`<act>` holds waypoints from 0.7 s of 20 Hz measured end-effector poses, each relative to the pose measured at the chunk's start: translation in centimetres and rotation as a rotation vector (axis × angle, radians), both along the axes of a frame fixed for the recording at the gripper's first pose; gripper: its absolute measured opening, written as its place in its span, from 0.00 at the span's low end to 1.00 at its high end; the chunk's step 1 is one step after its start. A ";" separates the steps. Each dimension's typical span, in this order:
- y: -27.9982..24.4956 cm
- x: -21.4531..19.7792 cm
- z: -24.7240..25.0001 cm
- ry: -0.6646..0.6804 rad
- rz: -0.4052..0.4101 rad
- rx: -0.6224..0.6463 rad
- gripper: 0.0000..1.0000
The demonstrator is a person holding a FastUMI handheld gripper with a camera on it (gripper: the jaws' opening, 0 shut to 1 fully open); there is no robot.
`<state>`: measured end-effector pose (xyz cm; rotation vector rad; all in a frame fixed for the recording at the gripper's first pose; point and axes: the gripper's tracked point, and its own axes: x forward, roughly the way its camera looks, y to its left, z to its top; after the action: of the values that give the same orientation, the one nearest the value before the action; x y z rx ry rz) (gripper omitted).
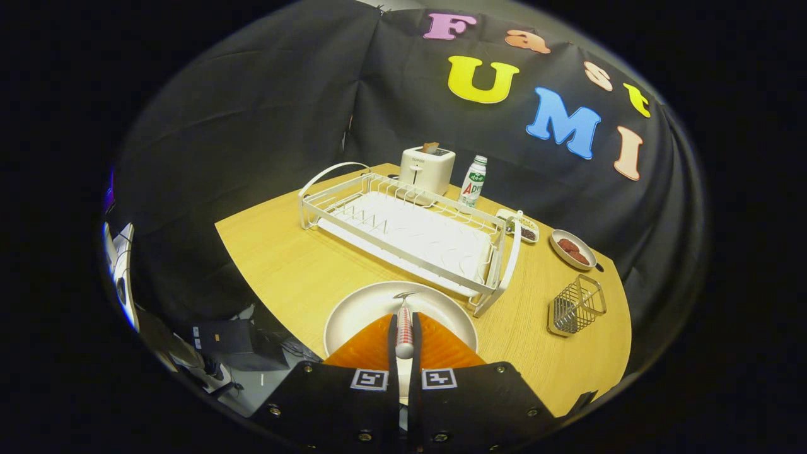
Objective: Take the plate from the dish rack, then take the spoon from the basket and place it into the plate.
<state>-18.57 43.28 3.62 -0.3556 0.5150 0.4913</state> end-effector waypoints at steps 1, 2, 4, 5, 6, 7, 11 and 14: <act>-0.1 0.0 -0.5 0.008 0.002 -0.003 0.05; -0.2 0.1 -1.0 0.018 0.004 -0.007 0.05; -0.4 0.2 -1.4 0.024 0.005 0.006 0.05; -0.5 0.5 -1.4 0.023 0.003 0.011 0.05; -0.6 0.6 -1.5 0.022 0.001 0.015 0.05; -0.6 0.9 -1.6 0.020 0.000 0.014 0.05; -1.3 1.2 -3.1 0.043 0.006 -0.027 0.11; -1.9 1.0 -4.1 0.068 0.000 -0.026 0.13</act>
<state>-17.57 41.38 -0.51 -0.3650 0.5879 0.4985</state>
